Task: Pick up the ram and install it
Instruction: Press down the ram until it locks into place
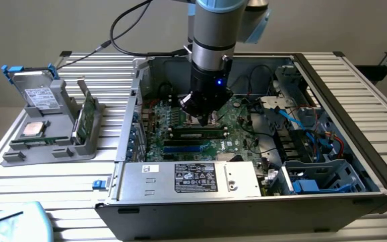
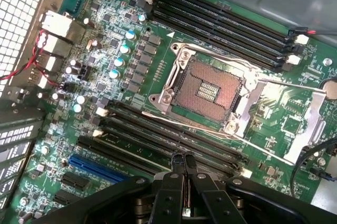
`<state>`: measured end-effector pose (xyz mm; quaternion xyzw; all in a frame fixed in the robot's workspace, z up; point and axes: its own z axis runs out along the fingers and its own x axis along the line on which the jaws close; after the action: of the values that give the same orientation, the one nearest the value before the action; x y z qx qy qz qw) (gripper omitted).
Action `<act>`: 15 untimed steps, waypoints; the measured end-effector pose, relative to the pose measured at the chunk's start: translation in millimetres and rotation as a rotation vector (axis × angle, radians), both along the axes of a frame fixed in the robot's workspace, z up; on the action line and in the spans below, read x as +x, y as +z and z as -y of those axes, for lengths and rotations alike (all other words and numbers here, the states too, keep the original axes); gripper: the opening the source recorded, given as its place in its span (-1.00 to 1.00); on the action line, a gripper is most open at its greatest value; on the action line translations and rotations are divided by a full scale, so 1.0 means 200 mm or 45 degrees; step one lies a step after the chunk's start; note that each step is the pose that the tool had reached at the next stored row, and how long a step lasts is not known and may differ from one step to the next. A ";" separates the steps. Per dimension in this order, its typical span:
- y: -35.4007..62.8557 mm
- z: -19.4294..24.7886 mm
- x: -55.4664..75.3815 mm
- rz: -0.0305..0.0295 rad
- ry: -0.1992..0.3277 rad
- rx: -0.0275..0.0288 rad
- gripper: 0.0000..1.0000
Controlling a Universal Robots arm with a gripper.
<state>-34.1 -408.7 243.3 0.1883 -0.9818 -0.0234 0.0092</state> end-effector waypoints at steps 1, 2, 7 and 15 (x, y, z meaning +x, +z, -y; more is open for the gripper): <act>0.002 0.000 0.00 -0.0001 -0.002 -0.0002 -0.79; 0.003 0.000 -0.01 0.0000 -0.004 -0.0001 -0.79; 0.007 0.001 -0.03 -0.0001 -0.016 -0.0001 -0.79; 0.007 0.001 -0.03 -0.0001 -0.103 -0.0004 -0.79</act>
<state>-40.3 -409.0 244.7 0.1486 -0.9886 -0.0236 0.0083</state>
